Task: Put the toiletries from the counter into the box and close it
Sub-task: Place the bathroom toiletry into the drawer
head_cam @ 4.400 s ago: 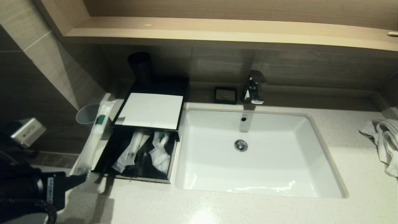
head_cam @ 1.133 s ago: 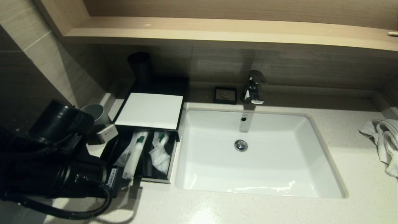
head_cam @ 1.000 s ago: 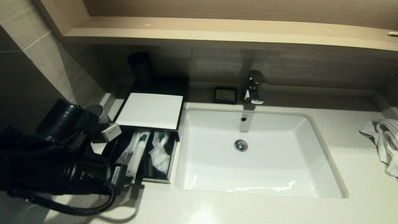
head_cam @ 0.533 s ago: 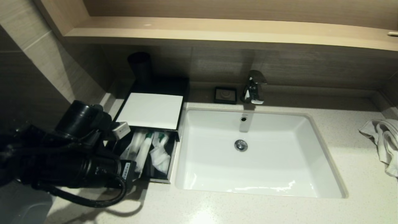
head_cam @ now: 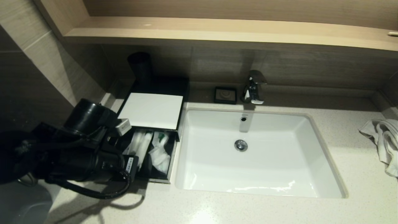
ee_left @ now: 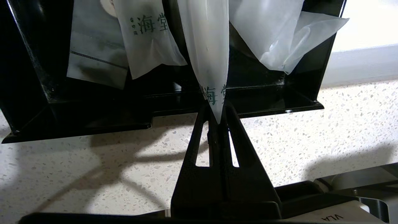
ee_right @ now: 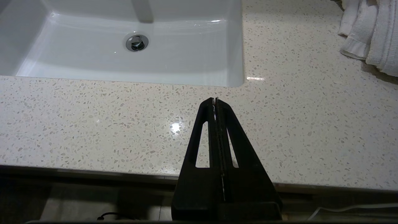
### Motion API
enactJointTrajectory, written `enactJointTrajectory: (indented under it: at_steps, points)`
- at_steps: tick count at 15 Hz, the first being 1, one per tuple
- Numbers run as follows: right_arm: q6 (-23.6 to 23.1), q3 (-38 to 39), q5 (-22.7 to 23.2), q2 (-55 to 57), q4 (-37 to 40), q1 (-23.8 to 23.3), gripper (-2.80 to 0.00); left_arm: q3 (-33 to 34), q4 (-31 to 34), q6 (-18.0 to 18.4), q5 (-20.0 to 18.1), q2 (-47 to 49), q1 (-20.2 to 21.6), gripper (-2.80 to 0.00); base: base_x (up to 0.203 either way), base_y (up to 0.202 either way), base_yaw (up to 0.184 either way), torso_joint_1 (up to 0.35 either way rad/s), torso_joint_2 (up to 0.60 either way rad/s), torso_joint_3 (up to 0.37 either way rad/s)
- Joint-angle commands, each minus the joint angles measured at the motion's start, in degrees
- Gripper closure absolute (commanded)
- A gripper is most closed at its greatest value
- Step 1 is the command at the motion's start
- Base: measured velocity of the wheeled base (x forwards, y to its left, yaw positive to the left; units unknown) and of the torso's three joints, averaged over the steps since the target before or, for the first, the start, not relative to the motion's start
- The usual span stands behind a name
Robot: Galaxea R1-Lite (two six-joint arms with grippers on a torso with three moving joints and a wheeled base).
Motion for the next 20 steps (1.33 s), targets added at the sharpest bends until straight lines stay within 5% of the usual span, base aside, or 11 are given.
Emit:
enactJointTrajectory:
  at_steps: [1,20]
  points:
    - [0.0,0.0,0.0,0.0,0.0,0.0,0.0,-0.4,0.0,-0.2,0.5,0.5,0.1,0.0,0.0,0.0,0.0,0.0,0.0,0.0]
    - [0.0,0.0,0.0,0.0,0.0,-0.1,0.0,-3.1,-1.3,-0.2,4.6,4.3,0.1,0.0,0.0,0.0,0.0,0.0,0.0,0.0]
